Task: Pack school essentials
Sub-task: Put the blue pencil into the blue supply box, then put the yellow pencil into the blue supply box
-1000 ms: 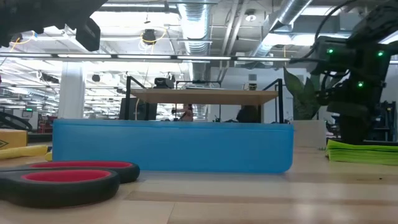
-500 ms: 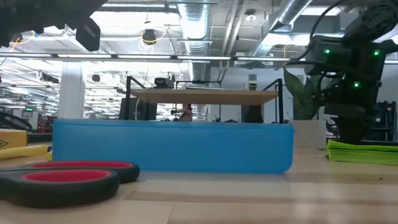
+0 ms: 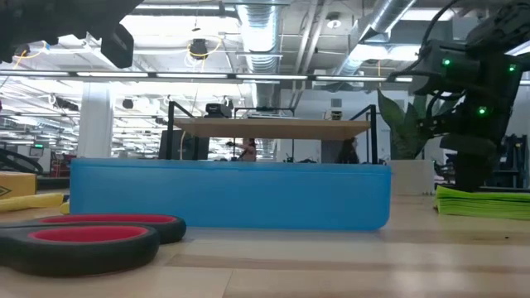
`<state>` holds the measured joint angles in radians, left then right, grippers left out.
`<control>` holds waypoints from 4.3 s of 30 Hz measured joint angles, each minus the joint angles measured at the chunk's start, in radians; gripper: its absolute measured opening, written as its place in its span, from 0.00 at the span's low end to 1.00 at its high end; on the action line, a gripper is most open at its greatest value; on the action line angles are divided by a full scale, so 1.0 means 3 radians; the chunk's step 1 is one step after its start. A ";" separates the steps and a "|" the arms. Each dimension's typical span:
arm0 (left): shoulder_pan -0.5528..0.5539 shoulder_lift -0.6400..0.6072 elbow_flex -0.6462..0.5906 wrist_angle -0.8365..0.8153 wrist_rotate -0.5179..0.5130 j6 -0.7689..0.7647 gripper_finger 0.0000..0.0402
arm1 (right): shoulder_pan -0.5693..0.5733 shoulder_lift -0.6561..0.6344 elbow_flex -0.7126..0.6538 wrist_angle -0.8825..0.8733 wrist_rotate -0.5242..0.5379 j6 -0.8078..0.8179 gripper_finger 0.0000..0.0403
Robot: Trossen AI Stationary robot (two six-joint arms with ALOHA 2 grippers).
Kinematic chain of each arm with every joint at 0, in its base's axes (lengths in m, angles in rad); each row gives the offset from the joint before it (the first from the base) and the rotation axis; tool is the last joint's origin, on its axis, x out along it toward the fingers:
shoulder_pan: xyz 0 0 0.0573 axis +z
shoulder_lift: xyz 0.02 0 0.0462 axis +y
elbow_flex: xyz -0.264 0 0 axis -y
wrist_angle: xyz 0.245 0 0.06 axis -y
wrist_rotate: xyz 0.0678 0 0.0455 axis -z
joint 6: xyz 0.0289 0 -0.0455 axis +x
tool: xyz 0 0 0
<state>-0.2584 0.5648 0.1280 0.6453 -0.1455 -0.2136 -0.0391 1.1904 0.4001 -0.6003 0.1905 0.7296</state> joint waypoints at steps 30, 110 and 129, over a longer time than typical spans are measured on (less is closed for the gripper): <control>0.0000 0.0001 0.0000 0.0001 -0.0001 0.0021 0.00 | 0.0742 0.0282 0.1119 0.1164 -0.0190 -0.0658 0.03; 0.0000 0.0000 0.0000 -0.0163 -0.0064 0.0012 0.00 | 0.0767 0.0047 0.0472 0.2219 -0.0678 -0.1074 0.33; 0.0000 0.0000 0.0001 -0.0066 0.0057 0.0062 0.00 | 0.0801 -0.0055 0.0451 0.0805 0.0062 -0.0691 0.38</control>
<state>-0.2584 0.5649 0.1282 0.6256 -0.1284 -0.1950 0.2012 1.1738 0.5354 -0.3588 0.2092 0.5221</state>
